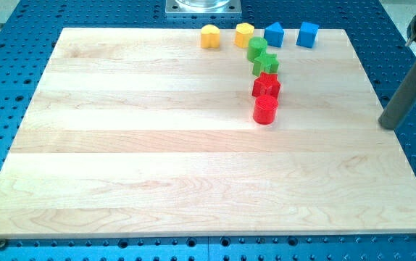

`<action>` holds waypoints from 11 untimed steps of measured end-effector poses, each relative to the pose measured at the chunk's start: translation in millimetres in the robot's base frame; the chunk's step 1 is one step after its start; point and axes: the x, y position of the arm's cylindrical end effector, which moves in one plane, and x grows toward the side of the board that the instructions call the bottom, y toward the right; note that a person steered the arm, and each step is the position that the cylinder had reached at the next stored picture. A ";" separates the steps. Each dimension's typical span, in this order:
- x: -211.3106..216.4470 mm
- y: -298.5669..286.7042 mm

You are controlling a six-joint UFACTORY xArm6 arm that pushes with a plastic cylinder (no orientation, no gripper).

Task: Adjust the green star below the green circle

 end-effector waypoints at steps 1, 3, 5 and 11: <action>-27.0 -18.0; -66.3 -43.0; -121.1 -126.9; -123.1 -126.9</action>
